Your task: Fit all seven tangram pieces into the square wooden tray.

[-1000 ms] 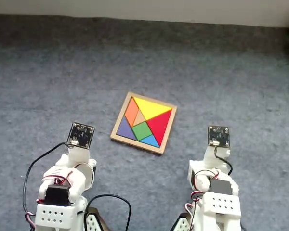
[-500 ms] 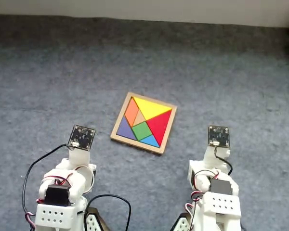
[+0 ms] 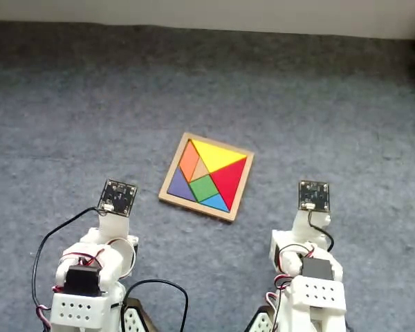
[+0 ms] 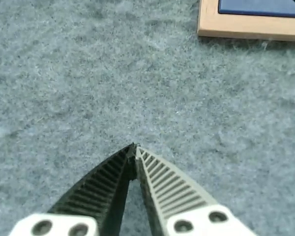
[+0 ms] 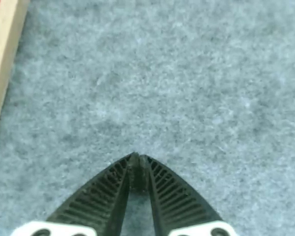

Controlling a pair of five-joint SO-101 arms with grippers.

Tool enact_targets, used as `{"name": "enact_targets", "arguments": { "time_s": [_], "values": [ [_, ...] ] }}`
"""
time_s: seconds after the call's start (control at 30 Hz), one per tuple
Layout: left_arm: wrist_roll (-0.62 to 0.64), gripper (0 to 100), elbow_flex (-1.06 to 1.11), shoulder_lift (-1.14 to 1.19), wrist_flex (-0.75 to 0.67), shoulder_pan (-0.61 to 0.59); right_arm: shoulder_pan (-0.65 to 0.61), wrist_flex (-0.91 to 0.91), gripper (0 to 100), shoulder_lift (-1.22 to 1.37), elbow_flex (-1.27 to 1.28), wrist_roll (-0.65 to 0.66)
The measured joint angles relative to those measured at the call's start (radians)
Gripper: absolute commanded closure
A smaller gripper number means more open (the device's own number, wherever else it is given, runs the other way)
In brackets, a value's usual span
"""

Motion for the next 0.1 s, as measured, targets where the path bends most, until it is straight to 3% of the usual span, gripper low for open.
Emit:
{"name": "enact_targets", "arguments": {
  "time_s": [0.1],
  "values": [
    [0.000,100,0.000,0.000,0.000,0.000,0.000,0.000,99.4,0.000,0.000,0.000]
  ]
}}
